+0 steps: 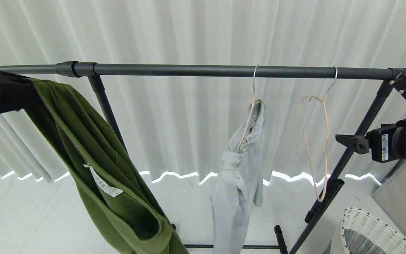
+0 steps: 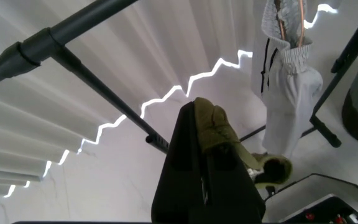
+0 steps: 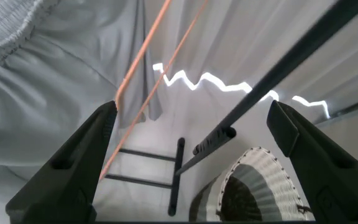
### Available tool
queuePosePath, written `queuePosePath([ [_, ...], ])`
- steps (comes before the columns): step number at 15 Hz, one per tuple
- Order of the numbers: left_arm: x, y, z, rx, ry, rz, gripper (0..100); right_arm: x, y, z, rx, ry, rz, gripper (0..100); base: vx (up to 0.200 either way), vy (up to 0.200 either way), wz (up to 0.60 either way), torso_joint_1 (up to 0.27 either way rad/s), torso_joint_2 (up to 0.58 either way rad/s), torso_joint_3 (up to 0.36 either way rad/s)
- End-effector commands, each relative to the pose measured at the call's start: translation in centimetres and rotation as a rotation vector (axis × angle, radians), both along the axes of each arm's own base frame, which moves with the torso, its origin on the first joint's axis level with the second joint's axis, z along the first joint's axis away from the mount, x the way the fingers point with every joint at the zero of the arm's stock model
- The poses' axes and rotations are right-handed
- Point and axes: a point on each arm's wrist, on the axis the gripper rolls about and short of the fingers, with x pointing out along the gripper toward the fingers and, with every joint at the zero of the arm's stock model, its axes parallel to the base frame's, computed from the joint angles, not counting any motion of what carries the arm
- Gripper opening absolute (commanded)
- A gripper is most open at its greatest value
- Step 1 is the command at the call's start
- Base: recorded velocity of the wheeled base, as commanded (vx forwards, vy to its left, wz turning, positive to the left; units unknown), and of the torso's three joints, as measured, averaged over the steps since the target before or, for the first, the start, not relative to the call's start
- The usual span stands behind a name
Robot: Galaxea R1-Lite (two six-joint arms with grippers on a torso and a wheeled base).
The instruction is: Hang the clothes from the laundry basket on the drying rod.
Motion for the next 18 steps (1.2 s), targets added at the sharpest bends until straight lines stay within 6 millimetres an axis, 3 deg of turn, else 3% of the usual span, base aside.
queuePosePath([
  [1, 0.0, 0.0, -0.1, 0.002, 0.001, 0.001, 0, 1.4, 0.7, -0.9, -0.018, 0.033, -0.001, 100, 0.000, 0.000, 0.00, 0.000, 0.00, 0.000],
  [13, -0.1, 0.1, -0.3, 0.005, 0.008, 0.003, 0, 2.5, 1.0, -1.6, -0.014, 0.062, -0.023, 100, 0.000, 0.000, 0.00, 0.000, 0.00, 0.000],
  [18, -0.3, 0.4, -0.3, -0.001, 0.003, 0.005, 0, 4.9, 2.4, -1.7, 0.060, 0.105, -0.055, 100, 0.000, 0.000, 0.00, 0.000, 0.00, 0.000],
])
